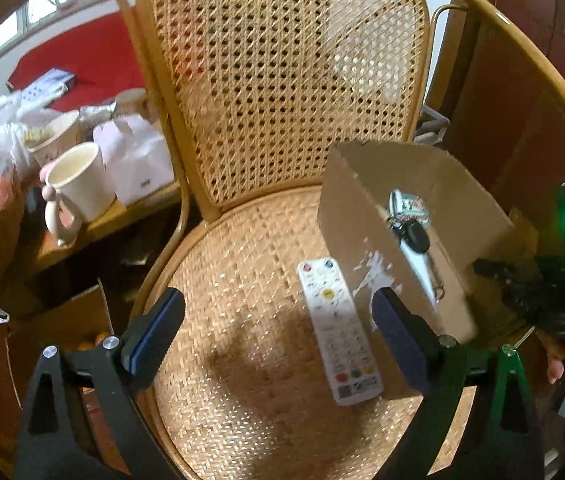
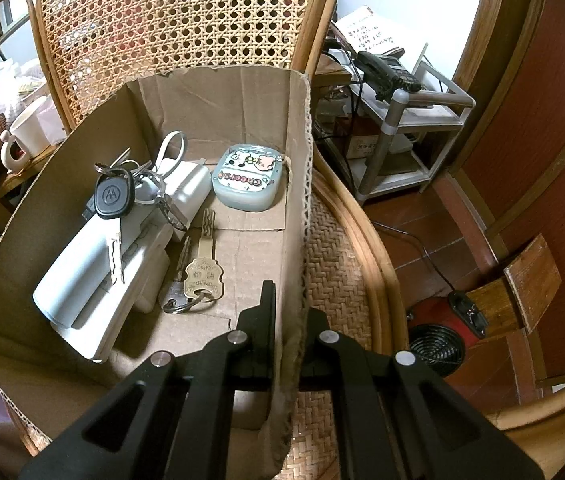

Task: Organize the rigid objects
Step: 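Move the left tool back over the white JSCN remote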

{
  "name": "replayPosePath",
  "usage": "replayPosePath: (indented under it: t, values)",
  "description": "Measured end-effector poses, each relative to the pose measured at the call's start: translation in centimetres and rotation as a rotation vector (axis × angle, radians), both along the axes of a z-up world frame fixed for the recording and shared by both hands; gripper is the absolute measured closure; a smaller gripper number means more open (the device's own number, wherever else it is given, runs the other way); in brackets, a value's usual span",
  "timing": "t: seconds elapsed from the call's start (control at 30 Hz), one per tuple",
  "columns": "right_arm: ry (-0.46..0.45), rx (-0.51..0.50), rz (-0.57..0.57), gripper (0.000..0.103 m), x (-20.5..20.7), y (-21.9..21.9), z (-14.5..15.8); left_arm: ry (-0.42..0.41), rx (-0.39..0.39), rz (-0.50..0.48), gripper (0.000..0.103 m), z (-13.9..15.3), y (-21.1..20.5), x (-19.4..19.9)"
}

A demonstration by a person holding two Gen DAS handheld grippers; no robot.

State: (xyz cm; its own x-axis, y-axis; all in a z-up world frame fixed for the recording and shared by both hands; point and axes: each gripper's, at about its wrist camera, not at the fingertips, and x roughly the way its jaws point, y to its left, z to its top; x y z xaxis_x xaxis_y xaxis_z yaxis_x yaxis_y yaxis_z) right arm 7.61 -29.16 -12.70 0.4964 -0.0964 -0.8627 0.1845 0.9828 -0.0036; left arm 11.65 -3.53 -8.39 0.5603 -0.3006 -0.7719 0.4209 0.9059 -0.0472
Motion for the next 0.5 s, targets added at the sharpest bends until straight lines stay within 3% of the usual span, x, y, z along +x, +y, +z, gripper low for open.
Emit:
replayPosePath:
  t: [0.27, 0.5]
  values:
    - [0.0, -0.002, -0.001, 0.096, 0.0, -0.1, 0.0, 0.041, 0.097, -0.084, 0.009, -3.5, 0.0, 0.4]
    - [0.0, -0.003, -0.003, 0.096, 0.0, -0.2, 0.0, 0.124, 0.077, -0.116, 0.009, -5.3, 0.0, 1.0]
